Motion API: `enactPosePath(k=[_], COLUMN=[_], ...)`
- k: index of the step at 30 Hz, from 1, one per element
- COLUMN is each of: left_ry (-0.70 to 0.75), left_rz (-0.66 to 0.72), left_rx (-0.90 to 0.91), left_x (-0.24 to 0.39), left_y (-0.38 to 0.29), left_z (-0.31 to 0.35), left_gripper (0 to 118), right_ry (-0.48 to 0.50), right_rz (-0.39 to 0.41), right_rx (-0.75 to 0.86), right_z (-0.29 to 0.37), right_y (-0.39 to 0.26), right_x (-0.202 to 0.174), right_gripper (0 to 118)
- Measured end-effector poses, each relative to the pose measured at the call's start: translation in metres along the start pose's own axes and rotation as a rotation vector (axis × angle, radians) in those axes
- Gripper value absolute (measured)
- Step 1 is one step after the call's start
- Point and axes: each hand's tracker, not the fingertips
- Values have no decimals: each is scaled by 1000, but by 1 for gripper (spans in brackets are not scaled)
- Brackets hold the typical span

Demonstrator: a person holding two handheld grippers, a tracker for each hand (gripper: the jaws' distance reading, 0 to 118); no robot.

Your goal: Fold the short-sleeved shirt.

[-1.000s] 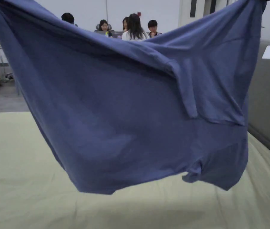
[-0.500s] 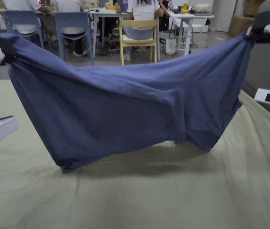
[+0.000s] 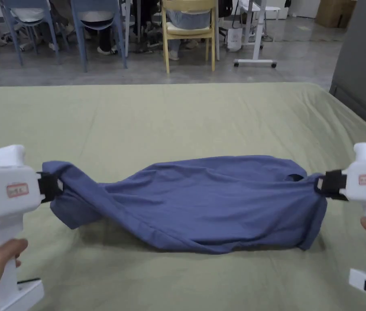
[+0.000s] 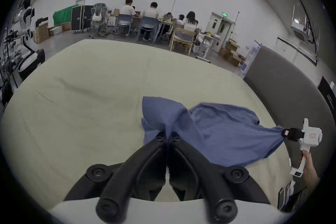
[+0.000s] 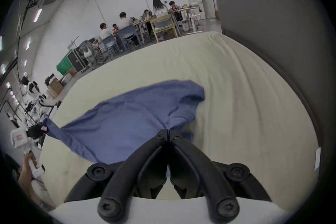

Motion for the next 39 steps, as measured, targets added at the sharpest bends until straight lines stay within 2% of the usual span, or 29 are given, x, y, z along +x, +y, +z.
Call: enactPosePath(k=[4, 7, 12, 16, 21, 25, 26, 27, 28, 29, 31, 33, 36, 37, 38, 39], left_ry=[-17, 15, 25, 82, 118, 138, 139, 143, 164, 178, 123, 143, 161, 140, 87, 67], left_rz=[0, -48, 38, 11, -53, -74, -65, -51, -28, -6, 16, 8, 8, 20, 39, 41], left_rx=[14, 7, -32, -87, -173, -235, -251, -268, -310, -335, -298, -271, -162, -118, -64, -13], left_x=[-8, -11, -34, -44, -38, -40, -41, -43, -45, -47, -48, -43, -27, -23, -17, -12], left_y=[-37, -67, -126, -182, -229, -236, -234, -231, -228, -227, -223, -217, -208, -207, -210, -214], left_z=[53, 92, 152, 192, 211, 195, 190, 186, 183, 182, 194, 215, 266, 285, 308, 322], left_gripper=[0, 0, 0, 0, 0, 2, 21, 72, 91, 91, 91, 91, 91, 91, 83, 46], right_ry=[52, 68, 59, 27, -6, -46, -54, -74, -108, -143, -130, -149, -129, -100, -61, -43], right_rz=[-21, -54, -72, -91, -126, -92, -76, -61, -42, 2, 61, 97, 148, 160, 158, 150], right_rx=[17, 7, -7, -34, -102, -164, -179, -195, -232, -249, -247, -238, -197, -160, -132, -123], right_z=[60, 107, 178, 218, 229, 207, 203, 200, 197, 193, 199, 215, 249, 264, 276, 282], right_y=[-56, -95, -160, -214, -260, -266, -264, -261, -257, -254, -250, -245, -243, -245, -247, -249], right_x=[9, 14, 24, 37, 49, 48, 46, 43, 38, 35, 24, 12, -13, -19, -27, -32], right_gripper=[4, 4, 4, 4, 4, 4, 19, 74, 107, 112, 118, 118, 117, 111, 93, 33])
